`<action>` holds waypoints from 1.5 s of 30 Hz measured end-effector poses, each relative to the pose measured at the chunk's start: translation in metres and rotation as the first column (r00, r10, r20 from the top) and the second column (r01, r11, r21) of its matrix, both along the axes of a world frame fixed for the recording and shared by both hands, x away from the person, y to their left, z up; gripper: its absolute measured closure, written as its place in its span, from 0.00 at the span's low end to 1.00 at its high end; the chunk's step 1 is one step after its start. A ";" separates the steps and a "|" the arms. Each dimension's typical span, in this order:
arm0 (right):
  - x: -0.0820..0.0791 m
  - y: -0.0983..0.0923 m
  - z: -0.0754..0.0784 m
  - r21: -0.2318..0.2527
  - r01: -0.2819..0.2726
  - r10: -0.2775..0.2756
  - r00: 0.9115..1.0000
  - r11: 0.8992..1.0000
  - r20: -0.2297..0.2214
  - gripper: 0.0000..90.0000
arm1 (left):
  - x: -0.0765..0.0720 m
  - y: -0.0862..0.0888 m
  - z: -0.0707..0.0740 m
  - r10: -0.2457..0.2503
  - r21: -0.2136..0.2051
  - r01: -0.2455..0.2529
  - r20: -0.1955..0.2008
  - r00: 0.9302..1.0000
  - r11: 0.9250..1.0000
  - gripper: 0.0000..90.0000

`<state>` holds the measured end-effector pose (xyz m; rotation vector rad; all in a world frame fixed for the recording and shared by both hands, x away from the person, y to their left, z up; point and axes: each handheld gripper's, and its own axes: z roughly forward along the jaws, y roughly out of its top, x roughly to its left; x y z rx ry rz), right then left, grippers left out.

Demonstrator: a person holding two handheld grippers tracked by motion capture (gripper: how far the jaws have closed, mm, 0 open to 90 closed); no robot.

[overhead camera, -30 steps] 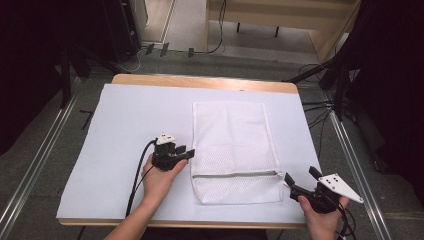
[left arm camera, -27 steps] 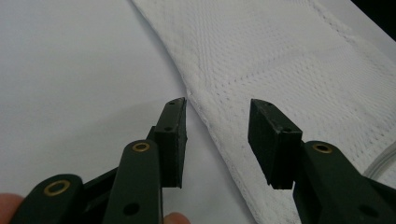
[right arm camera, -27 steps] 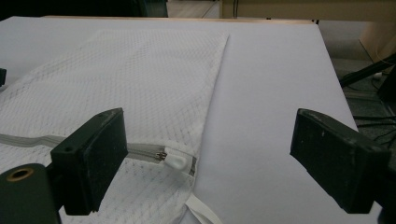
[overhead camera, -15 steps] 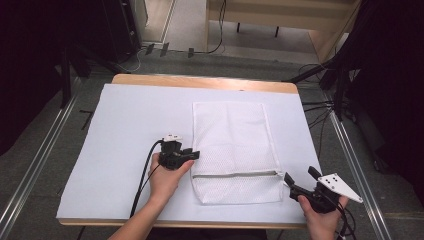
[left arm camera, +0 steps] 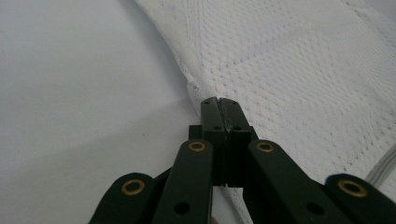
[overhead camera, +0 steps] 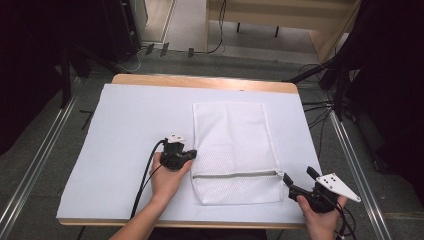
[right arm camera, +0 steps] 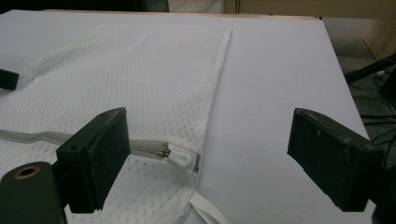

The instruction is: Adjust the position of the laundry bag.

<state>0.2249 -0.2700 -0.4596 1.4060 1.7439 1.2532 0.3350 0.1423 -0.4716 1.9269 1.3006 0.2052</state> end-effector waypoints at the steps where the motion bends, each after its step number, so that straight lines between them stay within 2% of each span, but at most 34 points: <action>1: 0.000 0.000 0.000 -0.008 -0.001 0.001 1.000 1.000 0.001 0.15 | 0.000 0.001 0.000 0.000 -0.007 0.000 -0.003 1.000 1.000 1.00; 8: 0.000 0.001 0.000 -0.008 -0.005 0.005 1.000 1.000 0.001 0.15 | -0.001 0.009 0.005 -0.009 -0.030 0.009 -0.008 1.000 1.000 1.00; 20: 0.000 0.003 0.000 -0.012 -0.009 0.009 1.000 1.000 0.000 0.15 | -0.004 0.040 0.012 -0.002 -0.040 0.001 -0.014 1.000 0.999 1.00; 28: 0.000 0.006 -0.001 -0.015 -0.016 0.016 1.000 1.000 -0.004 0.15 | -0.007 0.069 0.014 0.013 -0.034 -0.013 -0.018 1.000 0.999 1.00; 31: 0.000 0.008 -0.001 -0.022 -0.020 0.020 1.000 1.000 -0.003 0.15 | -0.010 0.085 0.012 0.021 -0.048 -0.023 -0.038 0.999 0.999 1.00; 42: 0.001 0.013 -0.002 -0.026 -0.030 0.030 1.000 0.999 -0.010 0.15 | -0.019 0.120 0.011 0.051 -0.062 -0.054 -0.041 0.998 0.997 1.00; 45: 0.001 0.017 -0.002 -0.017 -0.037 0.037 0.999 0.999 -0.009 0.15 | -0.019 0.132 0.007 0.069 -0.089 -0.073 -0.041 0.997 0.993 1.00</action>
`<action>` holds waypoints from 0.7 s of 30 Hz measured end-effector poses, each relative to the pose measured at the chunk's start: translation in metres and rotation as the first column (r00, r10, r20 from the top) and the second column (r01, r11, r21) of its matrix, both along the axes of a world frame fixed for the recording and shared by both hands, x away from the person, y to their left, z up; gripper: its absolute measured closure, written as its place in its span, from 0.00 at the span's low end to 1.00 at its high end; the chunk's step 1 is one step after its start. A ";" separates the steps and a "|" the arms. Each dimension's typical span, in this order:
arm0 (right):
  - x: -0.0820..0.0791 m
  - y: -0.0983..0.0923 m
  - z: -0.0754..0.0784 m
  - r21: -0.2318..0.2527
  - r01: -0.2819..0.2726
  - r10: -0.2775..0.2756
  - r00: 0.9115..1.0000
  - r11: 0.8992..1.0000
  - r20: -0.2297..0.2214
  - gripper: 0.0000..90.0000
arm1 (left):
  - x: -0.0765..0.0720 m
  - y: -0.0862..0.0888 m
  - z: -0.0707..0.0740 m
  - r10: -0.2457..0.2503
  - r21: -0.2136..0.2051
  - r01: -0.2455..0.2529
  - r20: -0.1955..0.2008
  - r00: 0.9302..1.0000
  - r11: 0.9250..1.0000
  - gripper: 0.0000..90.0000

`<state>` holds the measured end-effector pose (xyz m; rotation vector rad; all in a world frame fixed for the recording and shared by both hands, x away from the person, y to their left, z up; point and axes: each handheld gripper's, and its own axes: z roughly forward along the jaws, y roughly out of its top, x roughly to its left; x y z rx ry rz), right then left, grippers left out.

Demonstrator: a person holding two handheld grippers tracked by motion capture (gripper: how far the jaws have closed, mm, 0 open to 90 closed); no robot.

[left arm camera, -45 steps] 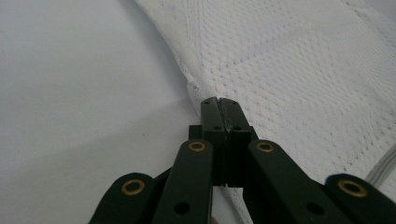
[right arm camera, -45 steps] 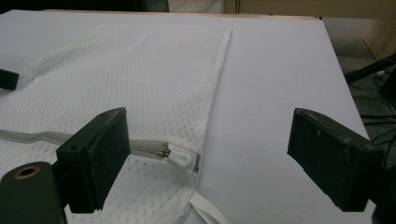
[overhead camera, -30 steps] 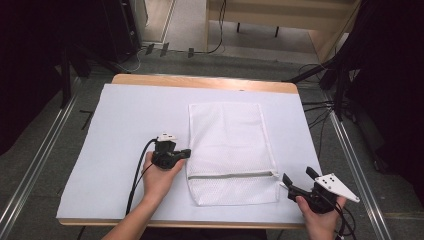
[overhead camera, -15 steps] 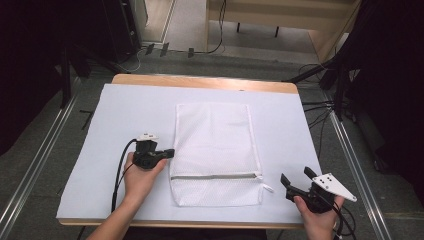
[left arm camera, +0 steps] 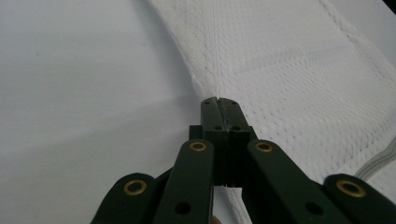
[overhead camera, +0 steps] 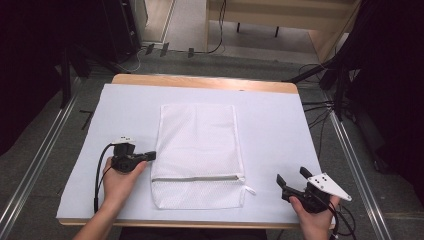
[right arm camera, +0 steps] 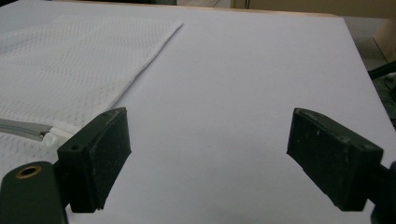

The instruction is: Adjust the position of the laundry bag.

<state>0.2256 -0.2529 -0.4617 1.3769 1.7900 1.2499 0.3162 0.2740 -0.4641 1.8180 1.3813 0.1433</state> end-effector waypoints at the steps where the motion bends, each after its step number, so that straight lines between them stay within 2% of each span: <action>1: 0.000 0.000 0.000 0.000 0.000 0.000 1.000 1.000 0.000 0.15 | 0.000 0.000 0.000 0.000 0.000 0.000 0.000 1.000 1.000 1.00; 7: 0.000 0.008 0.002 0.008 -0.016 0.016 1.000 1.000 0.011 0.16 | 0.000 0.000 -0.001 -0.002 0.019 0.002 0.013 1.000 1.000 1.00; 9: 0.000 0.015 0.004 0.014 -0.036 0.035 0.999 0.999 0.017 0.16 | -0.002 0.000 -0.002 0.007 0.019 -0.008 0.031 0.999 1.000 1.00; 11: 0.000 0.017 0.004 0.016 -0.046 0.045 0.999 0.999 0.017 0.16 | -0.002 0.000 -0.002 0.019 0.021 -0.020 0.040 0.999 1.000 0.85; 12: 0.000 0.019 0.005 0.017 -0.053 0.052 0.998 0.998 0.019 0.17 | -0.003 0.001 -0.001 0.024 0.028 -0.025 0.046 0.999 0.999 0.85; 13: -0.001 0.023 0.006 0.030 -0.077 0.077 0.997 0.997 0.013 0.19 | -0.004 0.005 0.000 0.013 0.019 -0.014 0.058 0.998 1.000 0.74; 15: -0.001 0.027 0.005 0.036 -0.096 0.096 0.995 0.995 0.013 0.22 | -0.005 0.007 0.001 0.011 0.025 -0.012 0.065 0.998 1.000 0.64; 16: -0.002 0.029 0.005 0.040 -0.101 0.100 0.995 0.994 0.013 0.24 | -0.008 0.010 0.004 0.016 0.028 -0.018 0.081 0.997 0.999 0.60; 17: -0.002 0.029 0.005 0.040 -0.101 0.100 0.995 0.994 0.013 0.24 | -0.008 0.010 0.004 0.016 0.028 -0.018 0.081 0.997 0.999 0.58; 18: -0.002 0.031 0.005 0.044 -0.113 0.113 0.994 0.993 0.010 0.27 | -0.010 0.012 0.006 0.022 0.019 -0.024 0.089 0.996 1.000 0.58; 20: -0.002 0.035 0.004 0.074 -0.148 0.149 0.989 0.986 -0.003 0.34 | -0.012 0.014 0.008 0.027 -0.002 -0.027 0.100 0.995 1.000 0.57; 21: -0.001 0.041 0.002 0.091 -0.188 0.191 0.981 0.978 -0.027 0.38 | -0.013 0.015 0.009 0.027 -0.003 -0.026 0.106 0.994 1.000 0.56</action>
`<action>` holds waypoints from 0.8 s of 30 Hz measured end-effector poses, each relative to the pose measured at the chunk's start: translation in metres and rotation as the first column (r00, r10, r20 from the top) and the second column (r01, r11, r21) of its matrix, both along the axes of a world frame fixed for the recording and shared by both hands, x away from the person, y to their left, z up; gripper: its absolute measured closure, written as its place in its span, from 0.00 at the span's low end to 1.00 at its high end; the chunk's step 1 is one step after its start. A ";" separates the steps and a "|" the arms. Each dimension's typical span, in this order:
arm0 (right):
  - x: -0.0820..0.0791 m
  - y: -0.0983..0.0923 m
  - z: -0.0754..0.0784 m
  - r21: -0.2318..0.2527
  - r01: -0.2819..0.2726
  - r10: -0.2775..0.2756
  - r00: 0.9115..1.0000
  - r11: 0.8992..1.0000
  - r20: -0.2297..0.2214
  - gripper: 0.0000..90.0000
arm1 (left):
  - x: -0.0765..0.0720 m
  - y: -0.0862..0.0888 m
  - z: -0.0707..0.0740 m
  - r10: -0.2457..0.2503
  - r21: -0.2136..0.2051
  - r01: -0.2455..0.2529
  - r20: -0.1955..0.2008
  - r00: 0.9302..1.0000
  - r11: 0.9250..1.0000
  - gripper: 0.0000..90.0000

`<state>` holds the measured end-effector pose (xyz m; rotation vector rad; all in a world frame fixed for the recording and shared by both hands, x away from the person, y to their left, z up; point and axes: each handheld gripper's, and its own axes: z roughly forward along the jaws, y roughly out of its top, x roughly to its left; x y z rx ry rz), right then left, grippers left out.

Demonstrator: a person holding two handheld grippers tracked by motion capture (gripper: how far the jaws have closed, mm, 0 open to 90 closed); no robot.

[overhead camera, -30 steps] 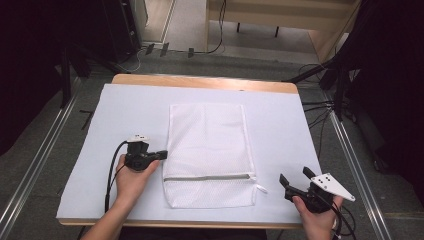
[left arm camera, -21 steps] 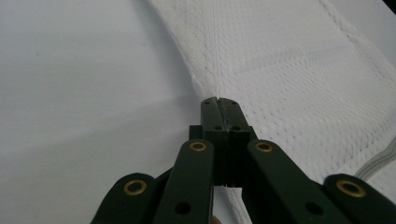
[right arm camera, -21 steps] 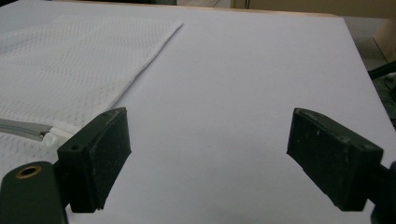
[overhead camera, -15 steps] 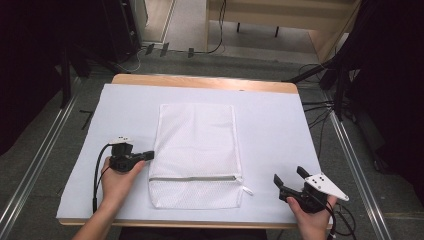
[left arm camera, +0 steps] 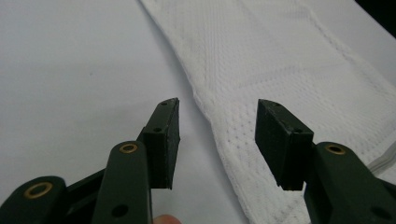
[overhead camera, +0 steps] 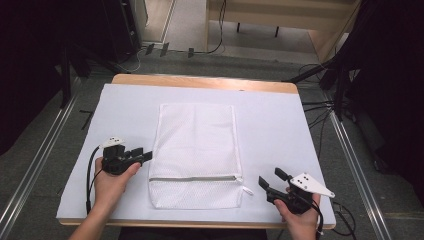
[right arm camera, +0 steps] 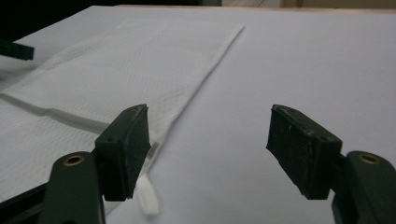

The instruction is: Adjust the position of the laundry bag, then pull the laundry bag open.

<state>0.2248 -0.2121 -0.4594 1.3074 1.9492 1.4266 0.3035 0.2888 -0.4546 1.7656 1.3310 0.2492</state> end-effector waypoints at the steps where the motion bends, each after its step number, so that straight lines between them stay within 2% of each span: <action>1: 0.000 0.003 -0.001 0.014 -0.024 0.025 0.999 1.000 -0.026 0.39 | -0.002 -0.001 0.002 0.003 0.001 -0.003 0.014 1.000 1.000 0.56; 4: 0.001 0.010 -0.003 0.040 -0.059 0.061 0.996 0.997 -0.058 0.43 | -0.003 -0.002 0.003 -0.004 0.000 0.004 0.019 1.000 1.000 0.56; 5: 0.000 0.020 -0.006 0.031 -0.093 0.096 0.992 0.995 -0.084 0.44 | -0.004 -0.003 0.003 -0.004 0.000 0.004 0.022 1.000 1.000 0.56; 6: 0.000 0.023 -0.007 0.021 -0.103 0.104 0.991 0.994 -0.089 0.44 | -0.004 -0.004 0.003 -0.008 -0.001 0.008 0.021 1.000 1.000 0.56; 9: -0.001 0.031 -0.010 -0.003 -0.111 0.110 0.987 0.994 -0.115 0.43 | -0.005 -0.005 0.004 -0.010 -0.003 0.010 0.023 1.000 1.000 0.56; 10: -0.002 0.038 -0.012 -0.035 -0.105 0.100 0.986 0.994 -0.130 0.39 | -0.006 -0.005 0.005 -0.011 -0.002 0.011 0.025 1.000 1.000 0.57; 13: -0.003 0.043 -0.015 -0.062 -0.086 0.077 0.988 0.994 -0.136 0.35 | -0.007 -0.006 0.005 -0.016 -0.007 0.017 0.028 0.999 1.000 0.57; 15: -0.001 0.049 -0.018 -0.093 -0.076 0.062 0.987 0.993 -0.148 0.39 | -0.007 -0.009 0.006 -0.029 -0.005 0.030 0.031 0.999 1.000 0.57; 18: -0.001 0.049 -0.018 -0.097 -0.081 0.065 0.986 0.992 -0.155 0.43 | -0.007 -0.011 0.006 -0.042 -0.007 0.042 0.029 0.999 0.999 0.57; 24: 0.002 0.053 -0.023 -0.107 -0.112 0.092 0.980 0.988 -0.177 0.45 | -0.009 -0.016 0.007 -0.062 -0.006 0.062 0.029 0.998 0.998 0.57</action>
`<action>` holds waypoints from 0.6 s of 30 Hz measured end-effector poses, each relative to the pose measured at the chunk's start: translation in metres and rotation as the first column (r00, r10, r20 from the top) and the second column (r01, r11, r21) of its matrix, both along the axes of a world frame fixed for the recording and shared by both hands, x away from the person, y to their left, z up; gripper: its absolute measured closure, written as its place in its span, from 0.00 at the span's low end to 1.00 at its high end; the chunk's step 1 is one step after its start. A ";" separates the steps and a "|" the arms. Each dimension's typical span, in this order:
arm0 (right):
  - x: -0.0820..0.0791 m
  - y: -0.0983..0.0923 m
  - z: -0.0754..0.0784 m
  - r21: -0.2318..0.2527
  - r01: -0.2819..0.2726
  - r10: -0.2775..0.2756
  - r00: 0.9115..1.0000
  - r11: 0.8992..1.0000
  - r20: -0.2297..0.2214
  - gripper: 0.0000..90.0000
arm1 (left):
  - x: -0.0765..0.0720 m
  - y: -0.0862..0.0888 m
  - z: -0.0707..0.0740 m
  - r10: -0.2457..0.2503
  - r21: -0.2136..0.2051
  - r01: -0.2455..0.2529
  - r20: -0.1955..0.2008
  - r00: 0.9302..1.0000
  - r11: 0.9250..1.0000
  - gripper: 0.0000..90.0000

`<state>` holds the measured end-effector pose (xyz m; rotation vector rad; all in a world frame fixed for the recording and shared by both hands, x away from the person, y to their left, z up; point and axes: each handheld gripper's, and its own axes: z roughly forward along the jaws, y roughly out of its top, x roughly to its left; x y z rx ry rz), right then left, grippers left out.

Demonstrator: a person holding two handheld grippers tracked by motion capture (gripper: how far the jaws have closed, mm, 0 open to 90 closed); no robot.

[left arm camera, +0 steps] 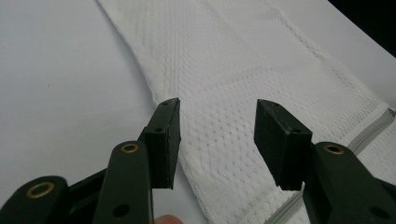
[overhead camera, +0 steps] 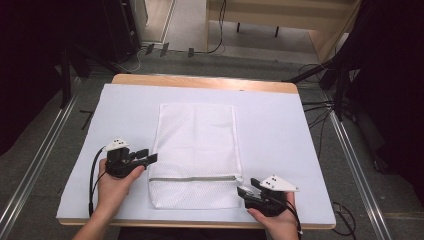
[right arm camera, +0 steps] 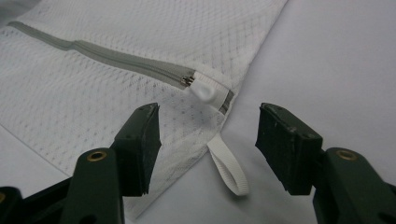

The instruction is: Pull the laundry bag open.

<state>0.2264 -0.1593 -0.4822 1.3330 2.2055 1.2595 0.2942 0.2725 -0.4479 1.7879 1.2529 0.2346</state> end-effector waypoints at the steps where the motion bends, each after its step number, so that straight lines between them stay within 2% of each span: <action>1: 0.001 0.001 -0.002 -0.010 -0.002 0.002 1.000 1.000 -0.006 0.47 | 0.000 -0.002 0.000 -0.008 -0.001 0.008 -0.004 1.000 1.000 0.57; 10: 0.002 0.005 -0.005 -0.037 -0.015 0.015 1.000 0.999 -0.011 0.50 | -0.002 -0.017 0.002 -0.054 -0.014 0.053 -0.009 0.999 0.998 0.58; 14: 0.005 0.009 -0.005 -0.045 -0.018 0.018 1.000 0.999 -0.009 0.50 | -0.004 -0.030 0.003 -0.086 -0.023 0.086 -0.007 0.996 0.996 0.58; 15: 0.007 0.012 -0.005 -0.051 -0.022 0.022 1.000 0.998 -0.005 0.50 | -0.005 -0.037 0.003 -0.107 -0.023 0.107 -0.006 0.994 0.994 0.58; 18: 0.009 0.016 -0.005 -0.062 -0.016 0.015 1.000 0.998 -0.005 0.50 | -0.006 -0.043 0.003 -0.121 -0.025 0.121 -0.008 0.993 0.992 0.58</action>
